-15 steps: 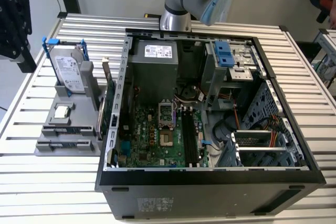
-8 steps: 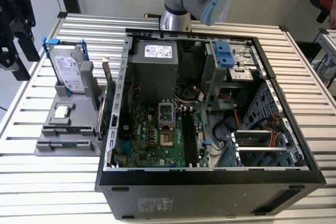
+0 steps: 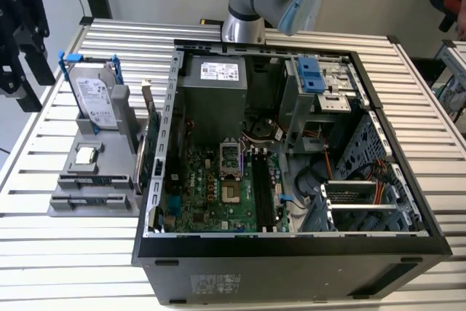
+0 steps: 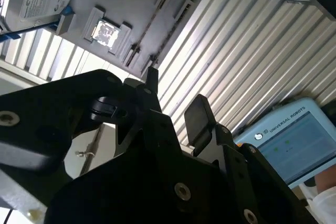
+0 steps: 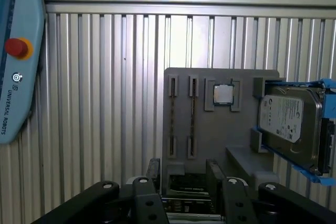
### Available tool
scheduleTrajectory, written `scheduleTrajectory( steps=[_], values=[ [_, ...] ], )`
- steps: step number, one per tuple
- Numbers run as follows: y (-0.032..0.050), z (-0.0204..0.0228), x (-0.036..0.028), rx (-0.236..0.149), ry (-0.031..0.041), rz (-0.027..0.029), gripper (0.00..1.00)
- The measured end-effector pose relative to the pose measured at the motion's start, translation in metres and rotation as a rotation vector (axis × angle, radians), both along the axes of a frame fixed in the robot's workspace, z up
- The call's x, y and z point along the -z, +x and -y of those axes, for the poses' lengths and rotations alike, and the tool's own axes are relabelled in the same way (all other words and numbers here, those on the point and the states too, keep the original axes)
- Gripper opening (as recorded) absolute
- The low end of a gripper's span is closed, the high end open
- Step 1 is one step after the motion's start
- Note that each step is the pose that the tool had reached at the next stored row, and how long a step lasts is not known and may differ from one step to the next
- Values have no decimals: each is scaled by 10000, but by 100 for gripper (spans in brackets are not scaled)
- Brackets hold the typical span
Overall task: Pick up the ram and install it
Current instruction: 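Pick up the ram and move it above insertion slot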
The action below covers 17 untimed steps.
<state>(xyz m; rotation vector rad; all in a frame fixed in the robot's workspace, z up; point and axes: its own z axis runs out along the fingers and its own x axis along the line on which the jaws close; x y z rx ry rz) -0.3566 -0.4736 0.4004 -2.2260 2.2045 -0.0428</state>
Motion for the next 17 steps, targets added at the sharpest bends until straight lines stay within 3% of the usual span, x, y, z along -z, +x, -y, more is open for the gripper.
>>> scheduleTrajectory(
  steps=[5, 17],
  values=[
    [1, -1, 8, 0, 0, -1, 100],
    [0, 0, 117, -1, 0, -1, 100]
  ],
)
